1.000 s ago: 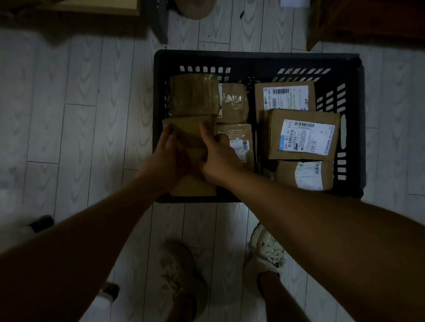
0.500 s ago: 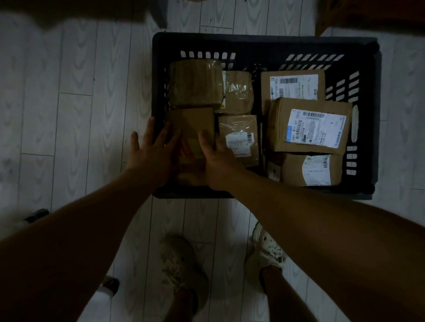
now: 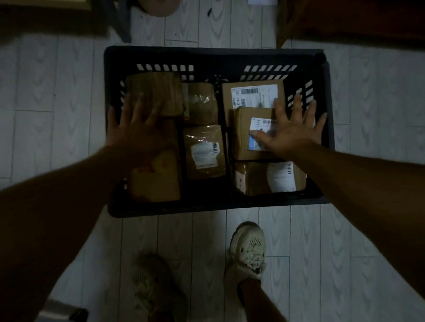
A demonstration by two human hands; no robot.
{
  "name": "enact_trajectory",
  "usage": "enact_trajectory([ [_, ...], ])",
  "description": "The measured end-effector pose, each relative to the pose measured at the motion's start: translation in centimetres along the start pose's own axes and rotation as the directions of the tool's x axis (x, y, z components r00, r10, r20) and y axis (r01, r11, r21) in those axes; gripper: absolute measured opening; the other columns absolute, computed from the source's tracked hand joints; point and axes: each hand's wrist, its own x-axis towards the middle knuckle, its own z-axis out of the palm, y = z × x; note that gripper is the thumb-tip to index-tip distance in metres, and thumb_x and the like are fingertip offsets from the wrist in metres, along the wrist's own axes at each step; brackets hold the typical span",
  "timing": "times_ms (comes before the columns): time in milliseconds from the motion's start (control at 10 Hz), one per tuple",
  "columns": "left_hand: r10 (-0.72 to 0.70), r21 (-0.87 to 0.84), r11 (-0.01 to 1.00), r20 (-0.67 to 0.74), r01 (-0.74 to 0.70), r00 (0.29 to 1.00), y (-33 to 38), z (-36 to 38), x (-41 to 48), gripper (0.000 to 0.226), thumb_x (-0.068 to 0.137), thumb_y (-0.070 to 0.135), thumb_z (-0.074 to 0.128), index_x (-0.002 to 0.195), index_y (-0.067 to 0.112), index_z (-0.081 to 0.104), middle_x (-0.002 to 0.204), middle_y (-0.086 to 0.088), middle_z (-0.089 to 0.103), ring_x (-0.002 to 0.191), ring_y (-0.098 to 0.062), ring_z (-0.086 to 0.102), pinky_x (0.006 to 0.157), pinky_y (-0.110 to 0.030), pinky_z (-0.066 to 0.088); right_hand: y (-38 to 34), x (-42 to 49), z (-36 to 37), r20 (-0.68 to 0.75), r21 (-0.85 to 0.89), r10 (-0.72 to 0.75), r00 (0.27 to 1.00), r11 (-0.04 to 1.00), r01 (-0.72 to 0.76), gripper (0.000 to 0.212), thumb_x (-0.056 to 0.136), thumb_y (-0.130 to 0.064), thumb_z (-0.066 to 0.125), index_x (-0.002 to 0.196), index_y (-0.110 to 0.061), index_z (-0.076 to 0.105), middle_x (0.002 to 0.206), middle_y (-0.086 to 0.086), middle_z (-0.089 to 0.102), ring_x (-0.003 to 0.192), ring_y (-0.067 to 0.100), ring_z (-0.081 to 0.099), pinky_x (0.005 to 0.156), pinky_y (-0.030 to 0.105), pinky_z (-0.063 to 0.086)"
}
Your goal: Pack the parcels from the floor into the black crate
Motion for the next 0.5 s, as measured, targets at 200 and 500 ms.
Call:
enact_trajectory([
  [200,-0.016,0.158,0.987,0.020,0.012,1.000,-1.5,0.7,2.4,0.090,0.073,0.080,0.004,0.149,0.035,-0.012,0.159,-0.003,-0.013,0.144,-0.032,-0.018,0.112,-0.061,-0.013,1.3,1.2,2.8,-0.084,-0.065,-0.015,0.996,0.998,0.009,0.104,0.073,-0.088,0.020,0.147,-0.029,-0.023,0.158,0.012,-0.020,0.144,0.042,-0.015,0.107,0.065,-0.013],
  [500,-0.114,0.048,0.993,0.153,0.107,0.982,1.4,-4.2,-4.7,0.090,0.072,0.080,0.003,0.145,0.033,-0.022,0.156,-0.001,-0.023,0.143,-0.026,-0.023,0.114,-0.059,-0.008,1.3,-5.2,-2.5,0.039,0.096,-0.076,0.996,0.993,0.072,0.101,0.072,-0.089,0.019,0.146,-0.035,-0.025,0.157,0.006,-0.025,0.144,0.036,-0.020,0.109,0.064,-0.011],
])
